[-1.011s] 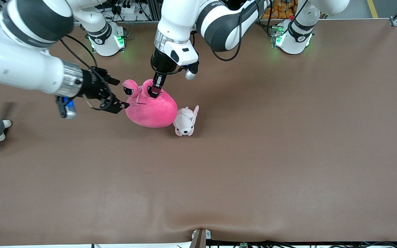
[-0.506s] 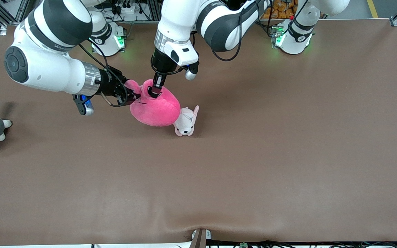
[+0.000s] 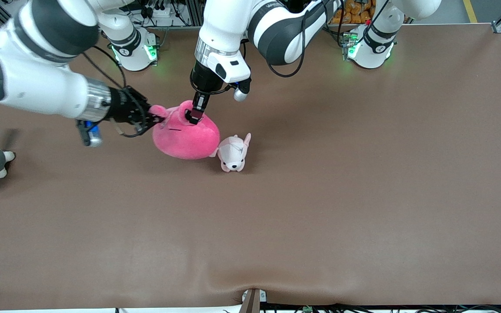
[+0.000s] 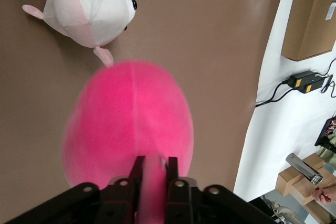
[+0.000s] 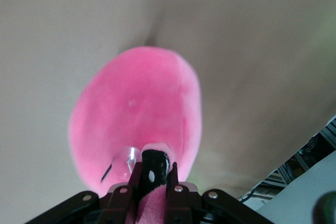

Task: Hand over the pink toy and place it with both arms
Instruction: 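Grasp the pink toy with the right gripper, open the left gripper, then lower the pink toy with the right gripper while the left gripper withdraws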

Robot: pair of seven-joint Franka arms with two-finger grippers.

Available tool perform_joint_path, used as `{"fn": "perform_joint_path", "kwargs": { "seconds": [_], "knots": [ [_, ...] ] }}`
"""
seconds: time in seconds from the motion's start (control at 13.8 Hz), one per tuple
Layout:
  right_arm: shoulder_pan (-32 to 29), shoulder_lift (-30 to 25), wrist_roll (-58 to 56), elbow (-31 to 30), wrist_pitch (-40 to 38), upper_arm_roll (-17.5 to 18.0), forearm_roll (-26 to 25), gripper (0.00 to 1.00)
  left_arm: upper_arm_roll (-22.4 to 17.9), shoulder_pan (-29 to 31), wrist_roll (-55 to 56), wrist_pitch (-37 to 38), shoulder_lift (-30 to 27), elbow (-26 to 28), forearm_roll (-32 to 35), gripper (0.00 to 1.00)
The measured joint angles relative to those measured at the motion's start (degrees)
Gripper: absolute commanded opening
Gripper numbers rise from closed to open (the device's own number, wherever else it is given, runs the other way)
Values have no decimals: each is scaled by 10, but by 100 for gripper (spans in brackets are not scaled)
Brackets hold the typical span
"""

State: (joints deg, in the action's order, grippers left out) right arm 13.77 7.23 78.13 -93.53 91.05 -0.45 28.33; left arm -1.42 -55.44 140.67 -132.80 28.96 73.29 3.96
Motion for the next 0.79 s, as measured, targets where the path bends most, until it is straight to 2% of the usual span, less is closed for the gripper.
{"fn": "perform_joint_path", "kwargs": {
  "seconds": [0.36,0.58,0.79],
  "knots": [
    [-123,17,-97,4,-16,-7,8,0,-15,1,0,3,-4,-11,0,100],
    [-218,71,-254,-1,-28,-10,7,0,-52,13,-2,36,-16,-15,4,100],
    [-292,147,-389,2,-27,-11,-11,0,-68,65,-37,71,-23,-14,6,100]
  ]
}}
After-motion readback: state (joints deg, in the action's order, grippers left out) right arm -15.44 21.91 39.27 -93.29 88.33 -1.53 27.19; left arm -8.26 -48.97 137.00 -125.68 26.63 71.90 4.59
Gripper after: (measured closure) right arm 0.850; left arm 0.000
